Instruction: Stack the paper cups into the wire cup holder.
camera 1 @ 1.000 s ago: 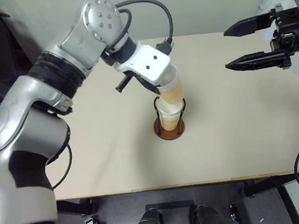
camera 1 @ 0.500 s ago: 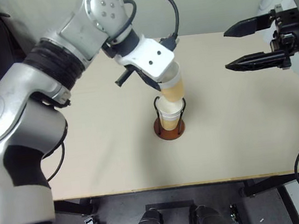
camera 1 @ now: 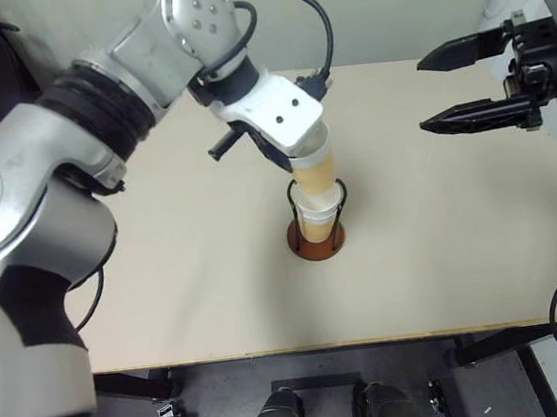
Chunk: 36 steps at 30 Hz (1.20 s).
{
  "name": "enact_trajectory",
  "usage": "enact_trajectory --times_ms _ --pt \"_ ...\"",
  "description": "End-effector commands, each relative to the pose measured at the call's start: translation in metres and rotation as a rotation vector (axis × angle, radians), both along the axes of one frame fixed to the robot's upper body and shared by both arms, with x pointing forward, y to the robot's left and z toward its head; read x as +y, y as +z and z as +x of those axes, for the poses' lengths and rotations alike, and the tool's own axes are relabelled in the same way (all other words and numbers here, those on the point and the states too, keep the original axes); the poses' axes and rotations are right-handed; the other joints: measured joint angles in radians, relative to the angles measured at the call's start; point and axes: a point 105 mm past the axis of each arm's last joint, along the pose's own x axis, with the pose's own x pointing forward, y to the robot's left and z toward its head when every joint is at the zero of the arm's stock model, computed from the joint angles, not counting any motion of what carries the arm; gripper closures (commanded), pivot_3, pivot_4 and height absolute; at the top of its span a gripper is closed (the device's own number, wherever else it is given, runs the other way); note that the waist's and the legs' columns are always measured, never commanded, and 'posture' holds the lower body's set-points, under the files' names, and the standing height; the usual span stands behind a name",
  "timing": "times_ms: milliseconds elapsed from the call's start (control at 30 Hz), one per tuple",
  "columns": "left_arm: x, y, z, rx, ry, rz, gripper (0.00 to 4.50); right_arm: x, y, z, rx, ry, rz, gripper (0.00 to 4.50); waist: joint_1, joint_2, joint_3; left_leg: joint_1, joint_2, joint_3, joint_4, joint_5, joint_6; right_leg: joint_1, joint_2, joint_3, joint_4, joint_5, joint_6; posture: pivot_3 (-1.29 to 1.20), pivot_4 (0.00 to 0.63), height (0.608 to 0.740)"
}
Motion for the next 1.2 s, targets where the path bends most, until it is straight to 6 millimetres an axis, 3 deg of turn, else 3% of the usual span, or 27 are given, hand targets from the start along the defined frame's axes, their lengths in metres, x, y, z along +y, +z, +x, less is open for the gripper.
enact_trajectory --times_ms 33,467,1200 --pt "0.000 0.011 -0.008 -0.007 -0.029 0.019 4.43 -0.001 0.010 -0.006 -0.051 -0.001 -0.001 0.00 0.001 0.000 0.000 0.000 0.000 -0.001 0.000 0.000 0.000 0.000 -0.001 0.000 0.000 0.000 0.000 0.00 0.150 0.740" --pt "-0.001 -0.002 -0.008 0.018 -0.046 0.073 4.43 -0.001 0.008 -0.008 -0.044 -0.008 0.006 0.00 0.002 0.000 0.000 0.000 0.000 0.000 0.001 0.000 0.000 0.000 0.000 0.000 0.001 0.000 0.001 0.00 0.150 0.740" --pt "-0.001 -0.019 0.008 -0.030 -0.061 0.129 4.43 -0.002 0.005 -0.009 -0.040 -0.019 0.010 0.00 0.003 0.000 0.000 -0.001 0.000 0.000 0.004 -0.001 0.001 0.000 -0.001 0.001 0.000 0.001 0.002 0.00 0.150 0.740"
